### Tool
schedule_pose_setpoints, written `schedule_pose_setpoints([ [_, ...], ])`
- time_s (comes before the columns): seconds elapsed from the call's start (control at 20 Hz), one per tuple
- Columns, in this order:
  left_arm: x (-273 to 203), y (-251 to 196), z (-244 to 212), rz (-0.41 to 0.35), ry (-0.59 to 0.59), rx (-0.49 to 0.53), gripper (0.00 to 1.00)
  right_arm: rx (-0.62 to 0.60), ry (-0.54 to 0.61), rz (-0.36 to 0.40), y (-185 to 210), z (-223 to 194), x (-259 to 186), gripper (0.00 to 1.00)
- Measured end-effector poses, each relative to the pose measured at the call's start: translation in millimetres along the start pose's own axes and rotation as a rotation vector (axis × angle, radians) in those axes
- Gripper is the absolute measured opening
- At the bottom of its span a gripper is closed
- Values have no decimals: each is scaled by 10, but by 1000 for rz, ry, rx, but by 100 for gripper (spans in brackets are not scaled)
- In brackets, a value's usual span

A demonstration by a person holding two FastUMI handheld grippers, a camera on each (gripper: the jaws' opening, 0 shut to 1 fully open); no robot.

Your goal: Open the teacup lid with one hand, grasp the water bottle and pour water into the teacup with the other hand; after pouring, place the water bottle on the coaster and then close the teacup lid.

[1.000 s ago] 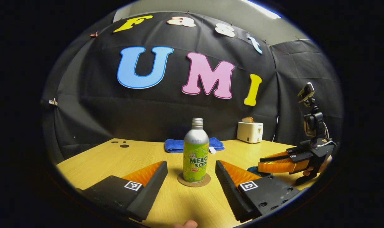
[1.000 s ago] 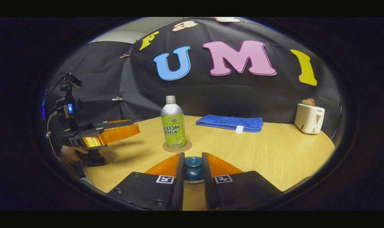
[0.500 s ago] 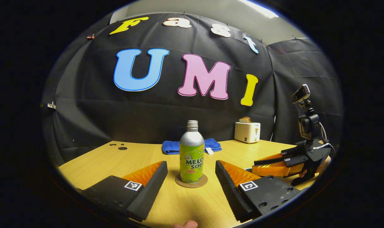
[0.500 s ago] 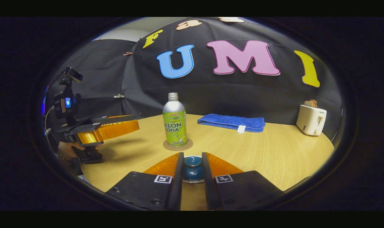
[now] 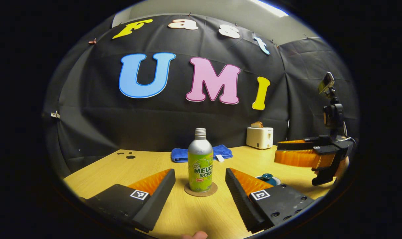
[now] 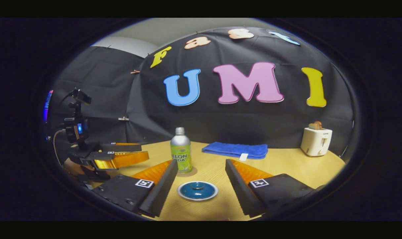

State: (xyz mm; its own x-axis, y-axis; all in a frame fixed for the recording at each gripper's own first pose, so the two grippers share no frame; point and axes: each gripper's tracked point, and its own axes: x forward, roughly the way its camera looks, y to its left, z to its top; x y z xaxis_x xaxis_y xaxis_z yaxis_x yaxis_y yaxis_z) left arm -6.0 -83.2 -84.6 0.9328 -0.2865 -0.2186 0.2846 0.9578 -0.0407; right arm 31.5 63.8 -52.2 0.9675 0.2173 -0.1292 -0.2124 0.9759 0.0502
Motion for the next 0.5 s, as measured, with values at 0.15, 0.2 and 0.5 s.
schedule_pose_setpoints([
  [0.15, -12, -65, 55, -10, -7, 18, 96, -36, -66, -71, -180, 180, -82, 98],
  [0.2, -20, -72, 55, -10, -10, 19, 96, -38, -73, -86, -233, 182, -92, 98],
  [0.5, -34, -77, 89, -8, -17, 24, 96, 35, -41, -88, -299, 106, -77, 98],
])
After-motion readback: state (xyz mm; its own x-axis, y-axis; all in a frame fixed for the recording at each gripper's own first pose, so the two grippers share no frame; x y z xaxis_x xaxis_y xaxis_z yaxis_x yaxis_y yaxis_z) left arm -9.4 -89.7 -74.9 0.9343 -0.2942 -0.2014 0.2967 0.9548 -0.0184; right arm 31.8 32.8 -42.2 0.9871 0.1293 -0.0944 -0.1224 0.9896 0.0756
